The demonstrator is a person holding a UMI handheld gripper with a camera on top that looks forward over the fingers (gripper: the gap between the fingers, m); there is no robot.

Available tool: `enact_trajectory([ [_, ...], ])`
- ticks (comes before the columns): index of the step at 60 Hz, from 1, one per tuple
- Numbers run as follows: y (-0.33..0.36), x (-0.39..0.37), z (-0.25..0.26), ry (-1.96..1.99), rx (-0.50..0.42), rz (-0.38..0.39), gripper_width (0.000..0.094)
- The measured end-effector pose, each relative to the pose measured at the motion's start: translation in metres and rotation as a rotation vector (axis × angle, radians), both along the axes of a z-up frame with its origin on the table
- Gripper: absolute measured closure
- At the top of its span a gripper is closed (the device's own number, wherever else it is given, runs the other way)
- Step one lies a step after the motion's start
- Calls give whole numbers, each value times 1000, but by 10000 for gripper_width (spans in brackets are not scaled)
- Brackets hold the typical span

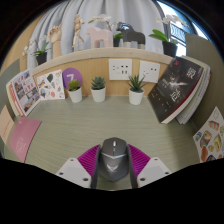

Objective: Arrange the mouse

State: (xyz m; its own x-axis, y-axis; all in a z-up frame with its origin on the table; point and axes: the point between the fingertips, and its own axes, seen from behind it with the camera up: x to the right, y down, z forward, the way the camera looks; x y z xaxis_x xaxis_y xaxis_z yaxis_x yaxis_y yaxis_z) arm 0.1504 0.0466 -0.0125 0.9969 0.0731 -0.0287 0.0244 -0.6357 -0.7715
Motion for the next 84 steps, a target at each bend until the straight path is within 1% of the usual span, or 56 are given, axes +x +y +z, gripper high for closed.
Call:
enact_trajectory([
  [4,-1,-2,-1,1,-21,19,527],
  [6,0,-2,-1,9,-32,9,545],
  [7,0,-1,-1,10,-37,4,569],
  [10,-1,-2,-2,-2,-50,-12,590],
  [11,-1,-2,-2,-5,-53,-16,622],
  [13,-1,-2,-3,-12,-58,-30,629],
  [14,-1,-2,-3,-12,-61,-38,652],
  [19,-2,-1,-2,-11,-81,-78,654],
  [25,-4,-2,10,-14,-102,-151,655],
  [29,-1,-10,51,-32,-44,-198,654],
  [33,2,-29,109,-41,39,-233,654],
  [39,10,-76,206,-39,174,-247,653],
  [44,11,-125,284,-42,282,-230,654],
  [47,13,-159,322,-43,344,-209,653],
  [52,14,-214,366,-28,415,-170,653],
  [56,20,-260,385,-10,446,-134,654],
  [60,27,-304,379,2,442,-88,654],
  [66,36,-365,334,38,372,-25,656],
  [73,34,-406,234,35,224,10,655],
  [77,29,-415,175,20,117,5,655],
  [84,7,-424,88,13,-23,3,656],
])
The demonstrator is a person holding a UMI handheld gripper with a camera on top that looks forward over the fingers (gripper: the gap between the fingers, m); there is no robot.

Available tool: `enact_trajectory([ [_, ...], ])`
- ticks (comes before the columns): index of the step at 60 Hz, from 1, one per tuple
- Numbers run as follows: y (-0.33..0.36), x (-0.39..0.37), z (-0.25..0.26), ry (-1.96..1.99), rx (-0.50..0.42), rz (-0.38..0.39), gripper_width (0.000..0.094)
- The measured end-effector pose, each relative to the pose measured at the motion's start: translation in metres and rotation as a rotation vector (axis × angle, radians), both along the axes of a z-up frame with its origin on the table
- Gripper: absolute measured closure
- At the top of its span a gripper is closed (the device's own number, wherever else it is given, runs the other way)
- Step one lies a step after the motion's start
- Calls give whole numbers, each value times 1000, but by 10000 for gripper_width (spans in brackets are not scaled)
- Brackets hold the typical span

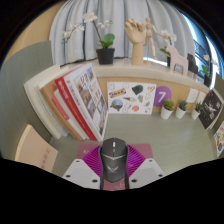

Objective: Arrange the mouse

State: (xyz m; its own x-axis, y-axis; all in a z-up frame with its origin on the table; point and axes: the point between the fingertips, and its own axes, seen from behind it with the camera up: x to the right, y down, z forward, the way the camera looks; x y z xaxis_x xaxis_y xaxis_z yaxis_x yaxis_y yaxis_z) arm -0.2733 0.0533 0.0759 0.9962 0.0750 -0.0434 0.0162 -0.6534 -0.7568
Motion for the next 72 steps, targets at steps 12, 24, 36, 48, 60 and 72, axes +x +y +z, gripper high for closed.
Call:
enact_trajectory([
  [12,-35,-5,-76,-14,-127,12,653],
  [24,-41,-4,-87,-28,-93,4,516],
  [36,-47,2,-83,-30,-153,-34,127],
  [48,-53,7,-4,19,-85,-43,90],
  [60,-74,28,108,15,18,-39,87],
  [72,-107,53,178,16,93,-59,89],
])
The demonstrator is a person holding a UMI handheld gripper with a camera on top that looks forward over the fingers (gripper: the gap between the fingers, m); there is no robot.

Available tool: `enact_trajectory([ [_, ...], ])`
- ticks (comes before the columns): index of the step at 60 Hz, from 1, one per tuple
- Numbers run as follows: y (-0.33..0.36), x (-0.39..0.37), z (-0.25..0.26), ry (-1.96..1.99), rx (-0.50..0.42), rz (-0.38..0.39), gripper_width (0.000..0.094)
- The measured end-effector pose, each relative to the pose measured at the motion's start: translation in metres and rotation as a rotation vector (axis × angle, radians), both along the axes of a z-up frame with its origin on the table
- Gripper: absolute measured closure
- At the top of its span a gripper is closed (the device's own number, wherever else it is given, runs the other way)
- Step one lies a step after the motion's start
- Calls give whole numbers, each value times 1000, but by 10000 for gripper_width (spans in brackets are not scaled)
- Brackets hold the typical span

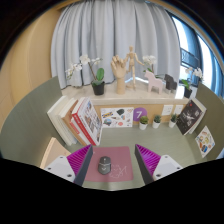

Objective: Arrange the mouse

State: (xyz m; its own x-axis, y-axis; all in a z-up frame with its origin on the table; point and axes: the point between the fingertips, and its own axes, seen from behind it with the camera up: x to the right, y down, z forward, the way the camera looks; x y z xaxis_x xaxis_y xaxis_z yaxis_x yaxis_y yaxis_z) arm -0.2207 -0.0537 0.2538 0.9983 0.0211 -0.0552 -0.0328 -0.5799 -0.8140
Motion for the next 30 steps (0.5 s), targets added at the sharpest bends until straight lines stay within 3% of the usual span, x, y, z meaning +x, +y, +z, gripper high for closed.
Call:
enact_trajectory([
  [30,-85,60,60,-4,76,-10,88],
])
